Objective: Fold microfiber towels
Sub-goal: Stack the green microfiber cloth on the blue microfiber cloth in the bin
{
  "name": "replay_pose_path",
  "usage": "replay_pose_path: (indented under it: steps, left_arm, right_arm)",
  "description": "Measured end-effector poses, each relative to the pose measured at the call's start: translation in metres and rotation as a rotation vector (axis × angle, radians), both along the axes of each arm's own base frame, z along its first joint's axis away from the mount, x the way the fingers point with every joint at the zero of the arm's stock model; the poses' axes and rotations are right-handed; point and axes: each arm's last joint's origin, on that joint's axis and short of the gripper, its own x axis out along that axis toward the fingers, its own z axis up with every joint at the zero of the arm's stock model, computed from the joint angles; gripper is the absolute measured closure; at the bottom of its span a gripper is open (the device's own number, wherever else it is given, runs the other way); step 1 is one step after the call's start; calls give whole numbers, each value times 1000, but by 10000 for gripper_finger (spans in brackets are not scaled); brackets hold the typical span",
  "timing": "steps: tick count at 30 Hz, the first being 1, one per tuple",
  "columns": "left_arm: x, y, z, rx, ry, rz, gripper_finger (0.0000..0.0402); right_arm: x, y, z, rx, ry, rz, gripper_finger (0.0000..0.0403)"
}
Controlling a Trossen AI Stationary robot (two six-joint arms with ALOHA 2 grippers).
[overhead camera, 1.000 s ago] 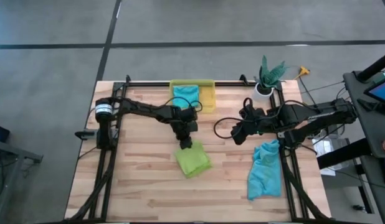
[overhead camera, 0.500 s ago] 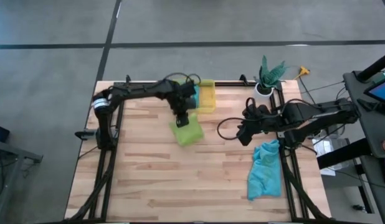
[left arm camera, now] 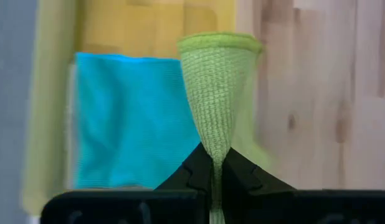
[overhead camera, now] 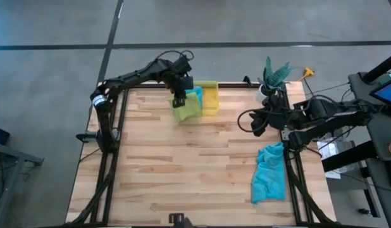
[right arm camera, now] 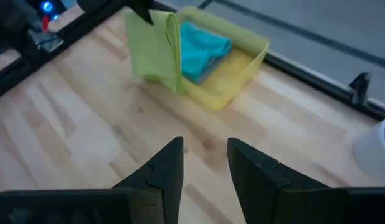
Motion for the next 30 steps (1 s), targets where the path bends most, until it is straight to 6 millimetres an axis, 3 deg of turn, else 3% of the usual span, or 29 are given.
replay_pose_path:
  steps: [6,13,22,30]
  left_arm:
    - [-5,20,-3,116,12,-65,401]
    - [2,41,-31,146,61,-63,402]
    - [15,54,-30,289,-27,-66,402]
    - [20,57,-43,273,7,-88,401]
  right_arm:
    - [0,-3,0,-36,-8,-46,282]
    - [2,-4,-1,-33,1,-53,282]
    - [1,-4,-2,-11,12,-50,282]
    - [-2,-3,-4,11,58,-9,282]
